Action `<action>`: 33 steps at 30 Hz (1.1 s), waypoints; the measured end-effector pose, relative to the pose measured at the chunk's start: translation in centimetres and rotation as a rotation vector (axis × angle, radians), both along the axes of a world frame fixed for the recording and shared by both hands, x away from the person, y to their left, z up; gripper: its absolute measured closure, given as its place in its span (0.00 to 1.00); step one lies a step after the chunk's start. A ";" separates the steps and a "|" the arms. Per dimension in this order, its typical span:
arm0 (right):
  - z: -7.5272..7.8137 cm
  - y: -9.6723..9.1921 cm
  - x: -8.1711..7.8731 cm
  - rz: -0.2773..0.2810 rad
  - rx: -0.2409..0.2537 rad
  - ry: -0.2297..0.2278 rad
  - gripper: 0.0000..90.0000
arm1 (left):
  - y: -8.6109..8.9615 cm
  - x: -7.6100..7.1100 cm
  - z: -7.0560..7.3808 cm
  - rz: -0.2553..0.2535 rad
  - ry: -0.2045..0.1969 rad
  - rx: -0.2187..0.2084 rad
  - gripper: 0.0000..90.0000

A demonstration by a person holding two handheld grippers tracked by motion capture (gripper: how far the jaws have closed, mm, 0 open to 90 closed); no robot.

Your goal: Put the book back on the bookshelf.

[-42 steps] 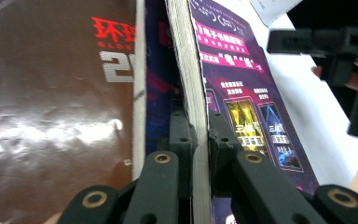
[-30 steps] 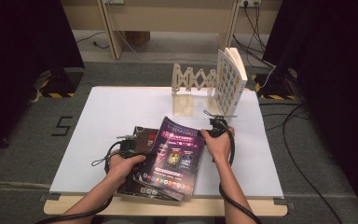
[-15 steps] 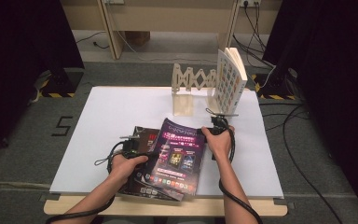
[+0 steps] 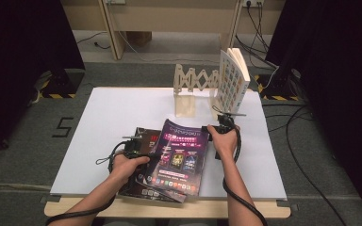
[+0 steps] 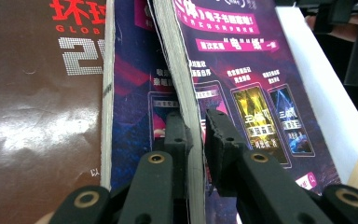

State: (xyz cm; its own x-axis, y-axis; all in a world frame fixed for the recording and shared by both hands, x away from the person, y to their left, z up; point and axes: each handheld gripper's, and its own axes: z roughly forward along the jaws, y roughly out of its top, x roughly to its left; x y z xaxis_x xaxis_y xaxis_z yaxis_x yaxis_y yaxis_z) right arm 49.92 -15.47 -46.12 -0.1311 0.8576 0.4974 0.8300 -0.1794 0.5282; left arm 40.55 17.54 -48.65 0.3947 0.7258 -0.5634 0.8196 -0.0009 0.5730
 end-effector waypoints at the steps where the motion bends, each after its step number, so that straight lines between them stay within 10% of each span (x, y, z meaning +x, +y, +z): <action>1: 0.1 -0.1 -0.1 0.002 0.009 -0.013 0.68 | 0.0 0.0 0.0 -0.002 -0.001 0.004 0.88; 13: 1.0 0.8 -0.5 0.095 0.073 0.048 0.71 | 0.0 0.0 0.0 -0.005 0.004 0.005 0.87; 16: 0.9 1.4 -0.6 0.111 0.015 0.023 0.74 | 0.0 0.0 0.0 -0.005 0.001 0.006 0.87; 33: 2.7 1.3 -1.3 0.139 0.037 0.001 0.89 | -0.2 -0.3 0.3 -0.014 -0.031 0.037 0.82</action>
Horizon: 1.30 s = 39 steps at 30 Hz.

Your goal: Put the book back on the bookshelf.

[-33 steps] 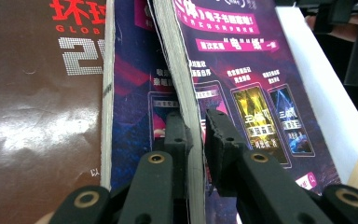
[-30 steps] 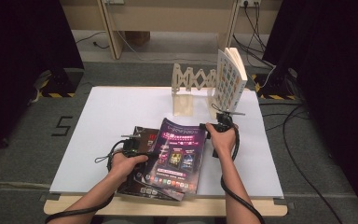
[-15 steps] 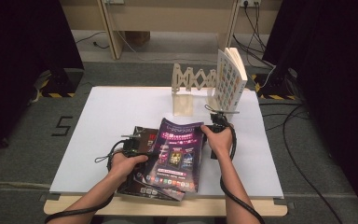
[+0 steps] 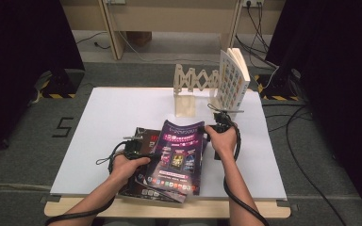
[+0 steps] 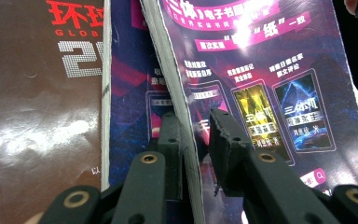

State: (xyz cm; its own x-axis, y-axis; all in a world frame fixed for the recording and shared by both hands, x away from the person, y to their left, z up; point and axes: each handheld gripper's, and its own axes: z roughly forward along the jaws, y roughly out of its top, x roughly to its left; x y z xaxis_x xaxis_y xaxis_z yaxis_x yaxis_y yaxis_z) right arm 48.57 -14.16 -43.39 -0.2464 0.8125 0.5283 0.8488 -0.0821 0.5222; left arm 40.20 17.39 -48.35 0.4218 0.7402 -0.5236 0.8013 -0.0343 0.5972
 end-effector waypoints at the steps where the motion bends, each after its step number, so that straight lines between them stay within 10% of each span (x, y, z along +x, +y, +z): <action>1: 0.1 0.0 -0.1 -0.004 0.001 0.002 0.90 | 0.0 0.0 0.0 0.000 -0.002 0.001 0.82; 13: 0.5 0.2 -0.7 -0.002 0.022 -0.033 0.91 | 0.7 -0.7 0.4 -0.010 -0.027 0.044 0.73; 29: 1.9 0.6 -1.8 -0.008 0.023 -0.090 0.92 | 6.8 -3.6 1.1 0.092 -0.172 0.069 0.59; 39: 3.0 0.6 -2.3 -0.017 0.026 -0.127 0.93 | 8.6 -4.4 0.9 0.153 -0.195 0.083 0.54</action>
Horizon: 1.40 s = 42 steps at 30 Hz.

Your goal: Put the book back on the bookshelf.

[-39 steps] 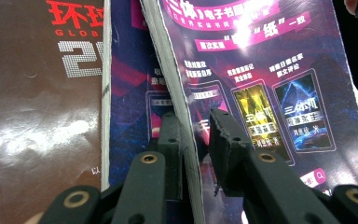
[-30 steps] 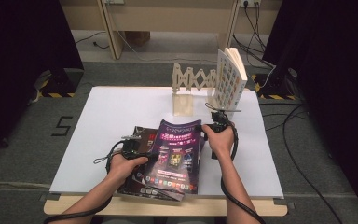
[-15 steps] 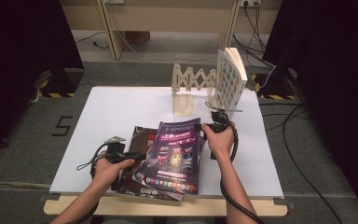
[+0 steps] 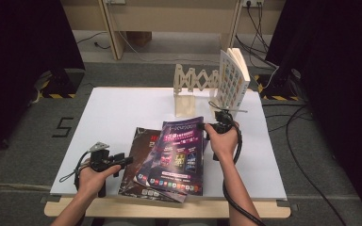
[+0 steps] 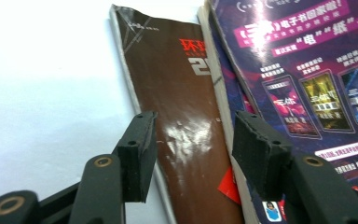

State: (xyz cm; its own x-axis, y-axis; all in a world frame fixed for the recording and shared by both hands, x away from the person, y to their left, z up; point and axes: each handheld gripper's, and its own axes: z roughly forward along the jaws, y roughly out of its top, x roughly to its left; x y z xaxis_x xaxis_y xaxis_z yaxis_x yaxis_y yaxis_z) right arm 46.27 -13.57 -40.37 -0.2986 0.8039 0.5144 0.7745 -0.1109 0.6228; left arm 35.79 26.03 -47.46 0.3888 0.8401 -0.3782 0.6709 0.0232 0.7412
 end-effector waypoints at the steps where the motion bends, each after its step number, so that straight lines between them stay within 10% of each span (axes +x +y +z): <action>1: 0.1 0.0 -0.1 -0.003 0.002 -0.004 0.93 | 0.0 0.0 0.0 0.001 0.001 -0.001 0.54; 42: 3.9 -1.6 -1.2 -0.070 -0.045 -0.137 0.94 | 0.0 0.0 -0.5 -0.007 0.010 0.000 0.55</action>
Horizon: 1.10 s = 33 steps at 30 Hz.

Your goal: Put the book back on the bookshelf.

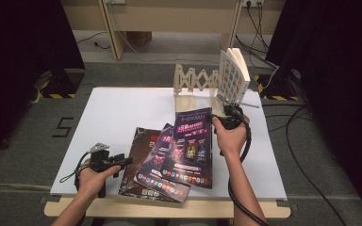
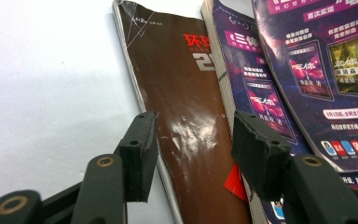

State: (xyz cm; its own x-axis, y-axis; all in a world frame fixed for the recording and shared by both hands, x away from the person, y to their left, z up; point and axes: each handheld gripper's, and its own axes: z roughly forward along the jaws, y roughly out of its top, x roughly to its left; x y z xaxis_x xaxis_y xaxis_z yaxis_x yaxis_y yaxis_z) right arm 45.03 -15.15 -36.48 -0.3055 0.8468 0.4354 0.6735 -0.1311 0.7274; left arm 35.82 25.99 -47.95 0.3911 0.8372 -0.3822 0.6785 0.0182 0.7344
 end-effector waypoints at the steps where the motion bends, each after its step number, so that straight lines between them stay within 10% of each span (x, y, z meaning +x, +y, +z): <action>1: 0.1 -0.1 -0.1 -0.007 0.006 0.004 0.94 | 0.0 0.0 0.0 0.000 0.000 0.000 0.55; 33: 2.1 -1.4 -0.1 -0.051 -0.005 -0.064 0.94 | 0.3 0.1 0.2 0.009 -0.008 0.000 0.55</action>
State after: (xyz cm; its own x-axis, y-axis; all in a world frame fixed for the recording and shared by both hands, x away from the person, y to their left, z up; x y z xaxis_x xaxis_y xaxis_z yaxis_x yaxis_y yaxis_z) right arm 44.96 -16.53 -34.38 -0.2888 0.8642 0.4119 0.6184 -0.1601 0.7694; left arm 35.94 26.32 -47.75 0.3864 0.8408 -0.3791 0.6727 0.0244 0.7396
